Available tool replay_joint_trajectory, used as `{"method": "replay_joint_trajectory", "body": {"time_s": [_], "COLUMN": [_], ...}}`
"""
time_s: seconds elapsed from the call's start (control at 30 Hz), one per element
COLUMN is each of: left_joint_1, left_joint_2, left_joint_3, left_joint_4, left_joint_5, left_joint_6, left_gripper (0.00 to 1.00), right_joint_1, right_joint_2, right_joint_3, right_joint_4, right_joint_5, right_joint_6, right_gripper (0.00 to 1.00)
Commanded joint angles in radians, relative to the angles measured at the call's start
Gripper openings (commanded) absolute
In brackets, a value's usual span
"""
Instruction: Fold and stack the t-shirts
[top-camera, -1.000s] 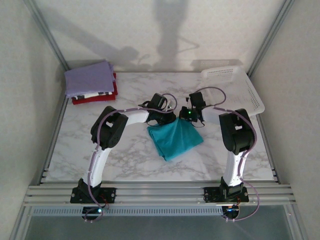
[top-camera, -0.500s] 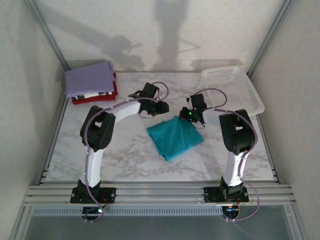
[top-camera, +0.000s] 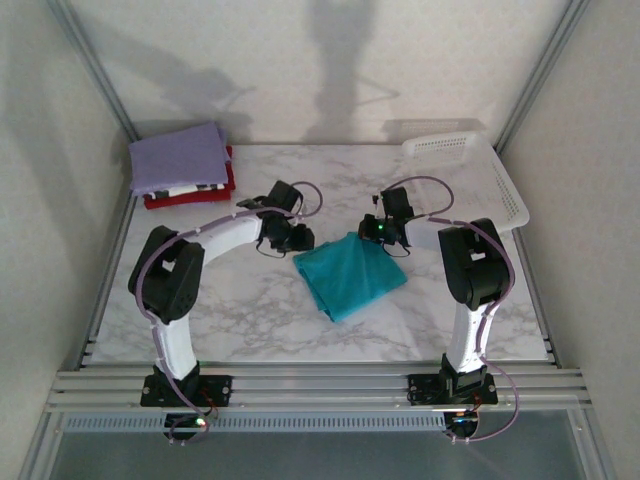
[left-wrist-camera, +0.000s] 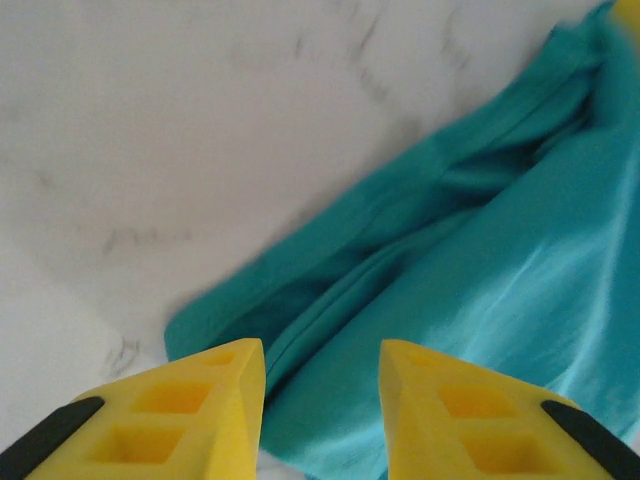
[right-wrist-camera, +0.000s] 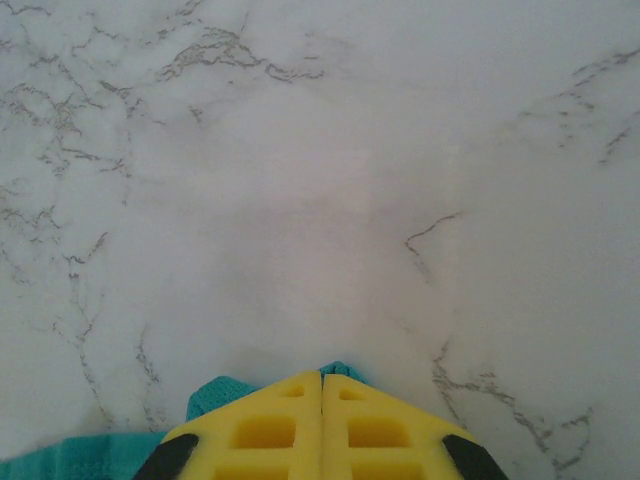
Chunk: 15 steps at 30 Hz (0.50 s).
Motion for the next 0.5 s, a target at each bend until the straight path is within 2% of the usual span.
{"method": "replay_joint_trajectory", "body": {"time_s": [0.0,0.3,0.47], "left_joint_1": [-0.019,-0.047,-0.047], "left_joint_2": [-0.057,-0.079,-0.072], "left_joint_3": [-0.038,-0.109,-0.103], "left_joint_4": [-0.021,0.038,0.048], "left_joint_5": [-0.023,-0.022,-0.04], "left_joint_6": [-0.003,-0.047,-0.049], "left_gripper": [0.34,0.3,0.15], "right_joint_1": [-0.006,-0.006,-0.005], "right_joint_2": [0.043,0.052,0.052], "right_joint_3": [-0.003,0.002,0.003], "right_joint_4": [-0.115,-0.12,-0.121], "right_joint_5": [0.009,0.005,0.001], "right_joint_6": [-0.023,-0.021,-0.023], "right_gripper": [0.0,0.0,0.0]}}
